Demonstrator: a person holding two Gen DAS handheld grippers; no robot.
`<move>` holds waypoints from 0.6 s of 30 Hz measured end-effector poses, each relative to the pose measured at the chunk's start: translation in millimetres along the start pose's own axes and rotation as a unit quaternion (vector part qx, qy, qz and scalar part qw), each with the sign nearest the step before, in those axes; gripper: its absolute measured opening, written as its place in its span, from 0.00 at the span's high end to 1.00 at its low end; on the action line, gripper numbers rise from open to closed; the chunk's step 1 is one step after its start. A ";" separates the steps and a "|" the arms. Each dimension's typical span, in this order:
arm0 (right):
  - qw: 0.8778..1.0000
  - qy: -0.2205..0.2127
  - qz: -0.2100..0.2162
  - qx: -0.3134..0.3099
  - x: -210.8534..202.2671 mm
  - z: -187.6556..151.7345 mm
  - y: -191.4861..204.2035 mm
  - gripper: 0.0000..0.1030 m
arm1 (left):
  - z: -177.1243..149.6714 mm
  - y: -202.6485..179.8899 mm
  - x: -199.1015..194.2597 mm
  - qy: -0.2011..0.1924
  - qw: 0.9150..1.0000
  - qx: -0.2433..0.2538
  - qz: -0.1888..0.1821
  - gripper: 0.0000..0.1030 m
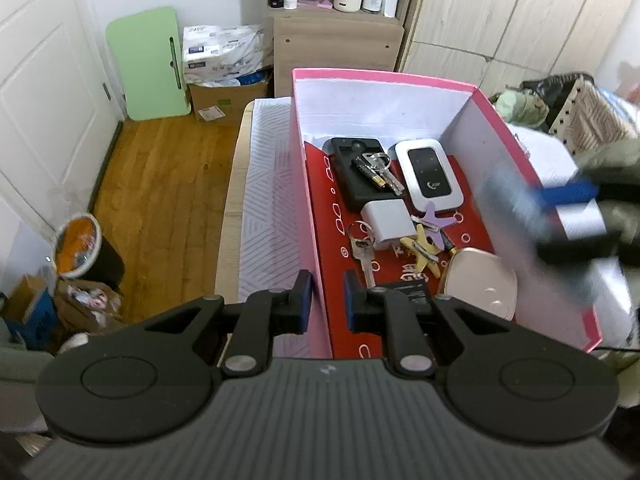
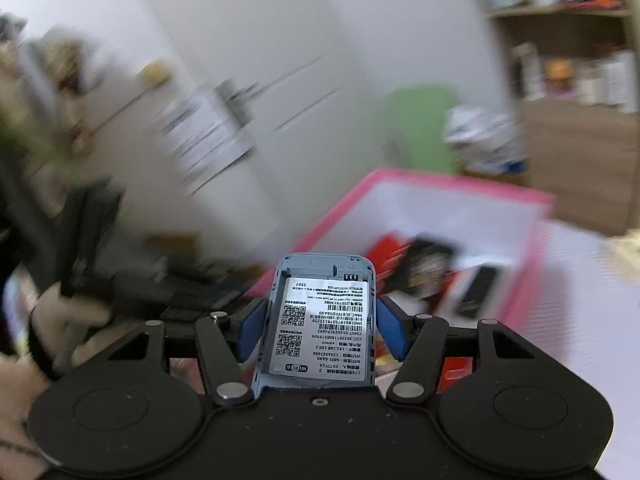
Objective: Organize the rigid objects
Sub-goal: 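Carry the grey case into the box and release it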
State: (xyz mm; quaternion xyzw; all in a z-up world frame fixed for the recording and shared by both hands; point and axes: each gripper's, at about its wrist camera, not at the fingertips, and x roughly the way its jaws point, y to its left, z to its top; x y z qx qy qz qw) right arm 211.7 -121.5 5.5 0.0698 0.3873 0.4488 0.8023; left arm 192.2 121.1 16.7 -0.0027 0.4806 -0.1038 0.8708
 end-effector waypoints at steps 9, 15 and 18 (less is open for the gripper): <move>0.992 0.117 -0.022 -0.027 65.2 -6.8 17.8 0.37 | 0.0 0.7 -2.3 -0.003 1.000 0.001 -0.004 0.86; 0.987 0.150 -0.049 0.030 84.0 -6.1 4.6 0.33 | 0.4 0.7 -1.9 -0.004 1.000 -0.007 -0.006 0.86; 0.987 0.112 0.000 0.115 62.1 7.0 -20.6 0.31 | 0.0 3.8 -2.3 -0.004 1.000 -0.013 -0.010 0.86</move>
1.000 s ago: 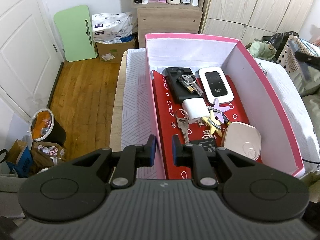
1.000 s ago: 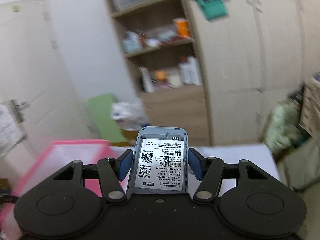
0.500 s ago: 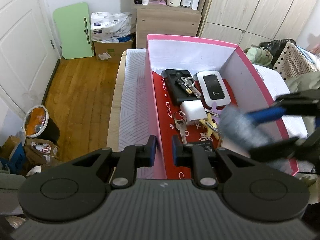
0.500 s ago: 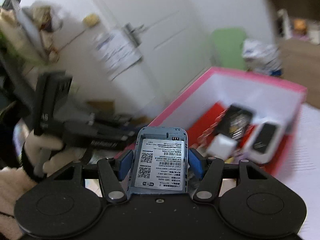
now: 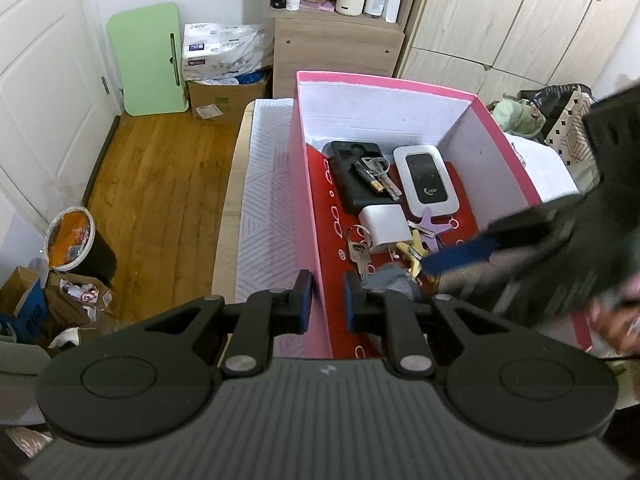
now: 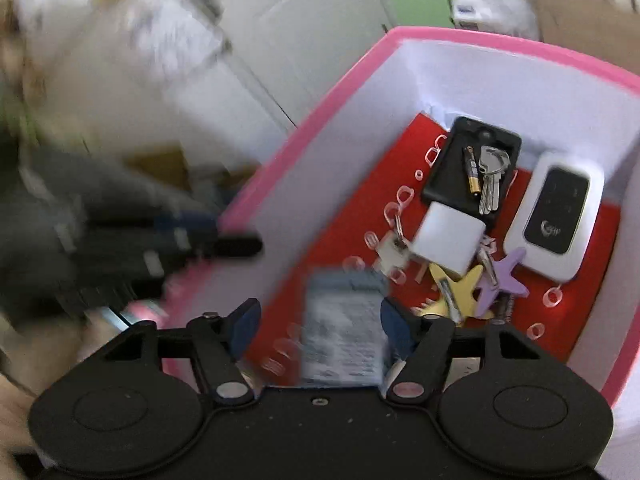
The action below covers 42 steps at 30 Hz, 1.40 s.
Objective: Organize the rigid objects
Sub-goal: 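Carry the grey case into the box and release it, then move the right tool to the cream hair clip and grasp it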
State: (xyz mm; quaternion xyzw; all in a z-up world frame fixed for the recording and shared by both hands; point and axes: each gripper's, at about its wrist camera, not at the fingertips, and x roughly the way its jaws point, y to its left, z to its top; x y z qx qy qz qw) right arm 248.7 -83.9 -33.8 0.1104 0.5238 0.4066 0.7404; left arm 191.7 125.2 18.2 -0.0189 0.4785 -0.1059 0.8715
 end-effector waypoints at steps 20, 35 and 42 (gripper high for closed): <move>0.918 -0.244 -0.310 -0.048 -148.1 -15.4 -112.4 0.22 | -2.8 2.5 -2.0 -0.005 1.000 -0.006 -0.002 0.86; 0.918 -0.224 -0.322 -0.056 -76.4 20.7 -210.2 0.22 | 1.7 5.2 -0.7 0.003 1.000 -0.012 -0.007 0.86; 0.923 -0.233 -0.303 -0.052 -65.3 22.0 -214.3 0.40 | 2.6 4.5 -0.1 0.005 1.000 -0.008 -0.005 0.86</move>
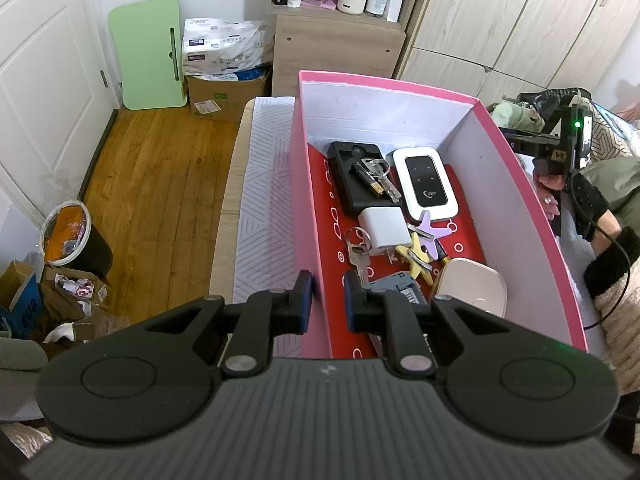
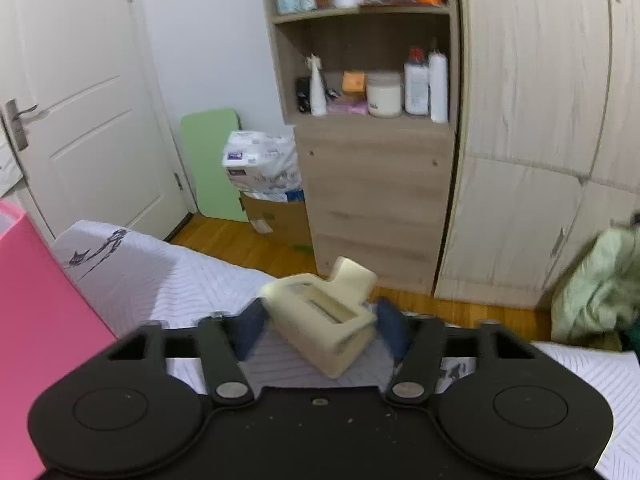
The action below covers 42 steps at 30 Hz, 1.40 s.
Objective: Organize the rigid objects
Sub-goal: 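Move the right tool to the cream hair clip and grasp it, then carry the cream hair clip into the box and release it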
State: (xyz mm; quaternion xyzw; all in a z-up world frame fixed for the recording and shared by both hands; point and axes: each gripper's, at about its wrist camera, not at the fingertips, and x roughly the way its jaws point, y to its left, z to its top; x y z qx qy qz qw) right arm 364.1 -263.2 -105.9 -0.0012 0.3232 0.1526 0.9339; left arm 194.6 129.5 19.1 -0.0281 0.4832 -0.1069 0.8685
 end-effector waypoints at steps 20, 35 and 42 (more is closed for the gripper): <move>0.972 -0.021 0.232 0.008 -149.6 30.7 86.2 0.40 | -3.4 -3.9 -0.9 -0.008 1.000 0.011 0.005 0.86; 0.963 0.090 0.151 -0.205 -113.1 25.7 175.7 0.40 | -5.5 -3.4 -3.3 -0.012 1.000 0.015 0.001 0.86; 0.957 0.094 0.101 -0.256 -112.6 11.0 193.4 0.35 | -7.4 -2.2 -4.7 -0.015 1.000 0.014 -0.002 0.86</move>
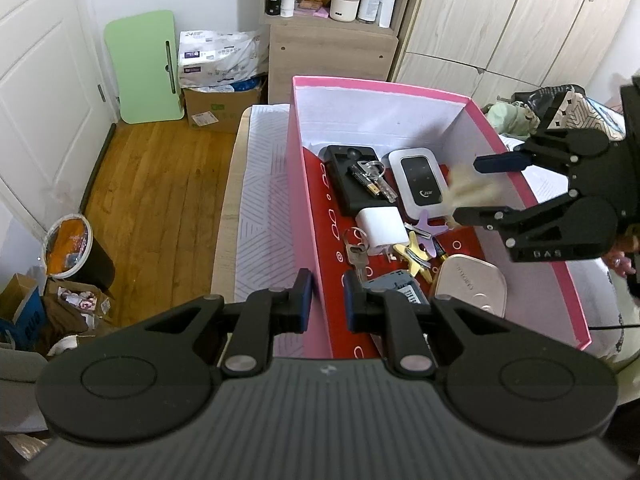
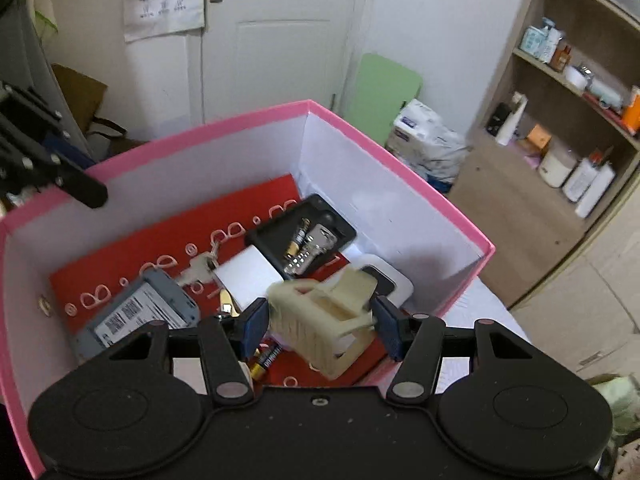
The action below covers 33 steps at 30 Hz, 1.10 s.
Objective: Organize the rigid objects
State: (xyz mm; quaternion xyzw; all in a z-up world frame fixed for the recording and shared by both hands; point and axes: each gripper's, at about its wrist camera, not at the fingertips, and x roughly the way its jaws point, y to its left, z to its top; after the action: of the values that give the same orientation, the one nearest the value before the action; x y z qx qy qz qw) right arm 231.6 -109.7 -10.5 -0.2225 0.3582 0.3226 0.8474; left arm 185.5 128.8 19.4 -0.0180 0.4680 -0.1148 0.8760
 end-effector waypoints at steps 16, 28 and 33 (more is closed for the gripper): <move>0.977 -0.113 0.018 0.181 -65.7 -24.5 -5.8 0.24 | -12.4 -8.4 -13.8 -0.027 0.999 -0.009 0.017 0.86; 0.970 -0.157 0.012 0.186 -125.5 -35.5 15.0 0.20 | -25.5 -55.0 -59.7 -0.055 0.997 0.036 0.044 0.63; 0.965 -0.163 -0.012 0.206 -142.7 -47.4 22.2 0.11 | -33.0 -72.7 -70.9 -0.052 0.997 0.035 0.034 0.43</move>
State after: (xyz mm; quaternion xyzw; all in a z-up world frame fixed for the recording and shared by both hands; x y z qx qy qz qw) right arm 117.6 -178.4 62.8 0.0086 0.2711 0.2637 0.9257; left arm 106.9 76.0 68.8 0.0223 0.4177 -0.0999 0.9028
